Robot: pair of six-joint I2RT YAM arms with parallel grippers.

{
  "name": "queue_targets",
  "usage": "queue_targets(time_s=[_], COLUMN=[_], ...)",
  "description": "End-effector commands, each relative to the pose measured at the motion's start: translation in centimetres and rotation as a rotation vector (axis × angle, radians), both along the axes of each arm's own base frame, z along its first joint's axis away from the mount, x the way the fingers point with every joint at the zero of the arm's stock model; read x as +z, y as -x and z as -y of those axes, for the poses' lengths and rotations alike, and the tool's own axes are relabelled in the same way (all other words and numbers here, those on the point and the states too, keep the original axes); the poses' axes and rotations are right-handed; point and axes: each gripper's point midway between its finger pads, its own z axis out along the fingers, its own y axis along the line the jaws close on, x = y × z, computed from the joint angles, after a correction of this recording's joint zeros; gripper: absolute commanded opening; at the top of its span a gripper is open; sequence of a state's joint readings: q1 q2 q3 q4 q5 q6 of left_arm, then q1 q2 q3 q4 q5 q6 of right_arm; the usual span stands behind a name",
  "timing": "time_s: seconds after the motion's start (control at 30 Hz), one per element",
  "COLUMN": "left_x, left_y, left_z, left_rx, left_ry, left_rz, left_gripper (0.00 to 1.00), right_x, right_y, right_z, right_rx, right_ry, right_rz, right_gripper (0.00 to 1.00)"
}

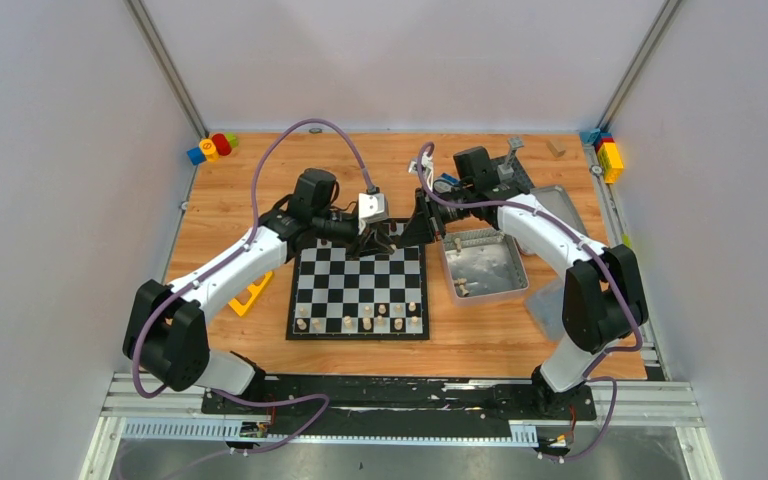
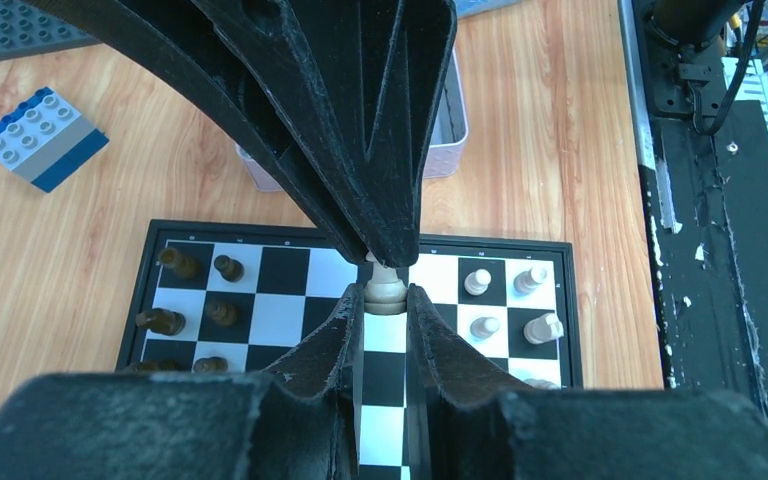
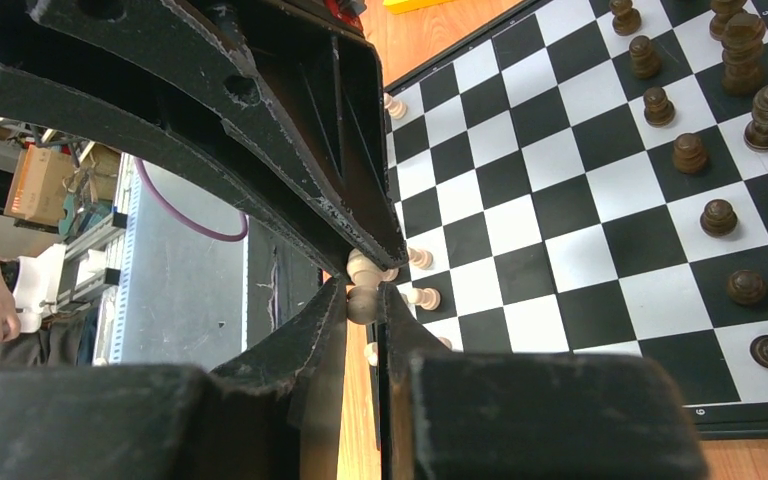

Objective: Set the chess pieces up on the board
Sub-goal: Place the chess piece on the chessboard.

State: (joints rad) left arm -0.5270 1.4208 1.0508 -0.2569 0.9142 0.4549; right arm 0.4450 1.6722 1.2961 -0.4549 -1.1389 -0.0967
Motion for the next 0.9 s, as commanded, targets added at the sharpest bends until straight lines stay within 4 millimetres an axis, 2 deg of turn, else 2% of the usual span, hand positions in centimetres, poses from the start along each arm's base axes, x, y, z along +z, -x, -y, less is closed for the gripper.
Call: queue_targets(time_s=[0.0, 0.03, 0.13, 0.23, 0.3, 0.43, 0.47, 0.5, 0.57, 0.6, 0.63, 0.73, 0.77, 0.8, 0.87], left_x=[1.3, 1.3, 1.2, 0.9, 0.7, 0.5, 0.5, 0.5, 0.4, 0.6, 0.4, 1.0, 1.2, 1.6, 2.2], left_y=[-0.2, -0.2, -0.4, -0.6, -1.0, -2.3, -3.0, -3.2, -4.3, -4.5, -4.9, -5.2, -5.3, -5.2, -5.2], left_z=[0.0, -0.1, -0.7, -1.9, -3.5, -8.2, -10.1, -11.1, -14.6, -15.5, -17.2, -20.4, -22.0, -22.7, -25.0], left_rx=[0.021, 0.025, 0.044, 0.065, 0.099, 0.227, 0.291, 0.324, 0.459, 0.499, 0.576, 0.713, 0.78, 0.808, 0.895], left_ry=[0.031, 0.029, 0.002, -0.05, -0.086, -0.123, -0.137, -0.144, -0.162, -0.165, -0.183, -0.18, -0.162, -0.148, -0.12], left_rz=[0.044, 0.046, 0.067, 0.076, 0.064, 0.028, 0.02, 0.014, -0.023, -0.029, -0.06, -0.117, -0.151, -0.152, -0.164], left_gripper=[0.26, 0.36, 0.55, 0.6, 0.61, 0.63, 0.63, 0.63, 0.64, 0.64, 0.64, 0.63, 0.63, 0.64, 0.68], right_x=[1.3, 1.6, 2.2, 2.4, 2.3, 1.3, 1.0, 0.5, -0.2, -0.7, -1.1, -2.3, -2.8, -3.3, -4.5], right_y=[0.1, 0.0, -0.5, -0.9, -1.0, -1.0, -0.9, -0.8, -0.7, -0.5, -0.4, 0.3, 0.6, 0.9, 1.2], right_z=[-0.3, -0.3, -0.1, 0.1, 0.2, -0.4, -0.7, -1.2, -2.1, -2.6, -3.1, -4.8, -5.4, -6.0, -7.2], right_rx=[0.029, 0.025, 0.007, -0.008, -0.019, -0.025, -0.021, -0.01, 0.005, 0.02, 0.032, 0.084, 0.105, 0.131, 0.169], right_ry=[-0.029, -0.027, -0.007, 0.021, 0.044, 0.132, 0.159, 0.192, 0.263, 0.297, 0.33, 0.435, 0.473, 0.509, 0.577], right_rz=[0.059, 0.07, 0.111, 0.154, 0.175, 0.233, 0.248, 0.259, 0.294, 0.311, 0.332, 0.403, 0.43, 0.452, 0.49], right_gripper=[0.0, 0.0, 0.0, 0.0, 0.0, 0.0, 0.0, 0.0, 0.0, 0.0, 0.0, 0.0, 0.0, 0.0, 0.0])
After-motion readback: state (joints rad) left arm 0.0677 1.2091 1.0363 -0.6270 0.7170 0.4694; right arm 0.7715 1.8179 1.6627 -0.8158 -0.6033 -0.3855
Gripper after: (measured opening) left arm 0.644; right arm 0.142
